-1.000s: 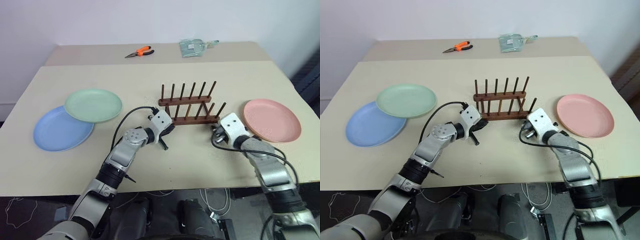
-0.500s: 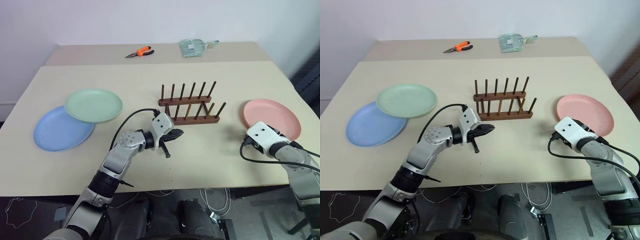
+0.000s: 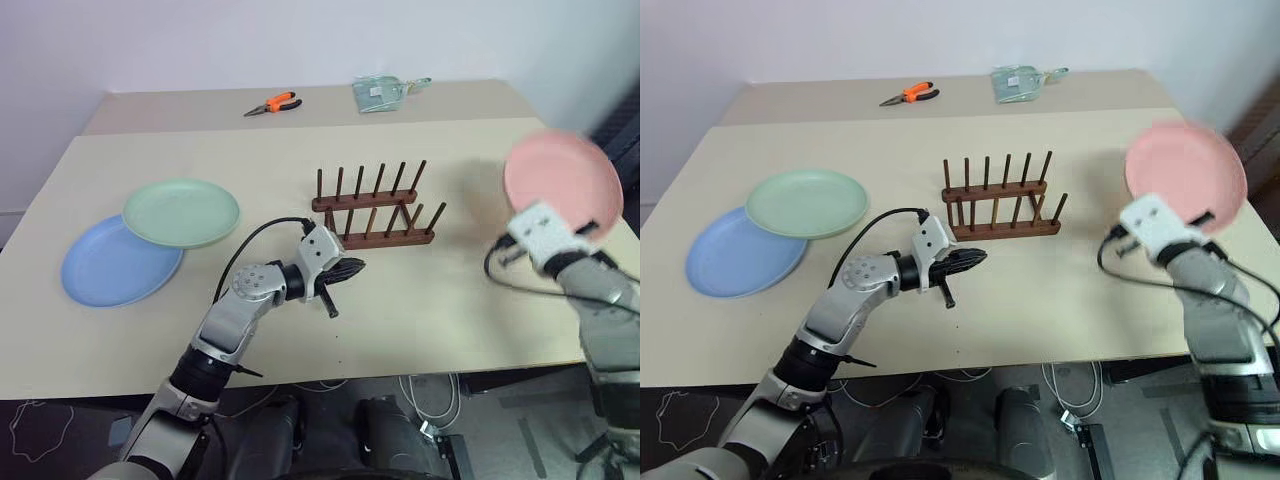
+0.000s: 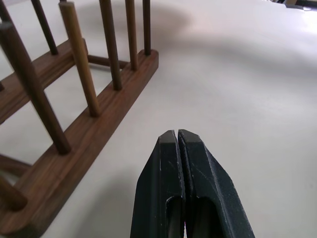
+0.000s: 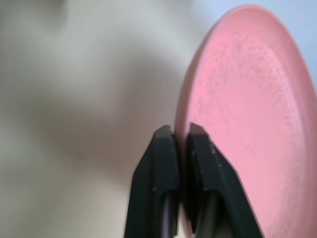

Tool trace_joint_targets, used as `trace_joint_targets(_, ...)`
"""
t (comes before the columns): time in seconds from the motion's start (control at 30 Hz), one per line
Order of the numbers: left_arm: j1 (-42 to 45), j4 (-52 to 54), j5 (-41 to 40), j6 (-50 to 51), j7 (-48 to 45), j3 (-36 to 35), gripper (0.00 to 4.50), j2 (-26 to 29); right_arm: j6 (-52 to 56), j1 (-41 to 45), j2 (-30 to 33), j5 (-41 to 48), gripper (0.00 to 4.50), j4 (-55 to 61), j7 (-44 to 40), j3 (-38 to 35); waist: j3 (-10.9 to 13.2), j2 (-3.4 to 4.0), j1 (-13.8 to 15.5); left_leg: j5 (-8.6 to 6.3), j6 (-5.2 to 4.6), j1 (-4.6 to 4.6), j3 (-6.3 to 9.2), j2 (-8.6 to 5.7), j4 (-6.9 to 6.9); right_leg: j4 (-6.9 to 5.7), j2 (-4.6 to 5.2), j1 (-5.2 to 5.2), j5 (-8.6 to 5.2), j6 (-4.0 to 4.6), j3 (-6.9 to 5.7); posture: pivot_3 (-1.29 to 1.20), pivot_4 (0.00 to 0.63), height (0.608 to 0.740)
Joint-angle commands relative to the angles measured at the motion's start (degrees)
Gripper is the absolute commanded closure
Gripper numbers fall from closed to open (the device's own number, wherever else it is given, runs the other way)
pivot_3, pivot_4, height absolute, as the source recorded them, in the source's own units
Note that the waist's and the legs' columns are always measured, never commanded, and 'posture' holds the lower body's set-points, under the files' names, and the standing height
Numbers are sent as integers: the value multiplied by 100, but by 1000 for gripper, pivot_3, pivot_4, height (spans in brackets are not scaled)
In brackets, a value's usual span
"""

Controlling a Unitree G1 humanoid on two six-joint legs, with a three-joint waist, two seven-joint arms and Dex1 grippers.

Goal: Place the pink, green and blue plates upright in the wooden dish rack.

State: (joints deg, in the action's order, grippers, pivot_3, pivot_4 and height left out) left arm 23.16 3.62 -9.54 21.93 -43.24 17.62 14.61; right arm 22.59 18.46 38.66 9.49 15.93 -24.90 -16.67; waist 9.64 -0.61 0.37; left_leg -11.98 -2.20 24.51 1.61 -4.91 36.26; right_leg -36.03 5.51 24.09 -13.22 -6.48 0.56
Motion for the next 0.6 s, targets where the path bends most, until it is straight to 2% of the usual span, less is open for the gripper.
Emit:
trace_joint_targets(0.03, 5, 236, -181, -72, -78, -219, 4500, 76, 1427, 633, -312, 3133, 4441, 1037, -343, -836, 2, -3, 45, 0, 0, 0, 2, 0, 0, 1, 0, 0, 0, 0, -1, 0, 150, 719)
trace_joint_targets(0.1, 37, 201, -213, -85, -99, -244, 4500, 81, 2015, 905, -426, 4399, 4441, 1161, -294, -1004, 1, -5, 64, -1, -2, 2, 8, 0, 1, 5, 5, -6, -2, 4, -7, 0, 150, 719)
trace_joint_targets(0.2, 81, 151, -210, -119, -97, -242, 4500, 63, 2367, 1140, -488, 5119, 4441, 930, -142, -945, 1, -5, 55, -7, -11, 2, 9, -5, 3, 25, 14, -16, -10, 18, -7, 0, 150, 719)
trace_joint_targets(0.3, 92, 145, -194, -124, -89, -245, 4500, 38, 2482, 1215, -440, 5408, 4441, 721, -27, -904, 1, -4, 36, -10, -16, 2, 7, -7, 1, 48, 17, -24, -9, 19, -6, 0, 150, 719)
trace_joint_targets(0.6, -8, 374, -266, -14, -31, -309, 4500, 22, 2504, 1098, -309, 5333, 4441, -306, -371, -826, 0, -2, 35, -11, -17, 6, 4, -6, -8, 50, 16, -16, -8, 19, -3, 0, 150, 719)
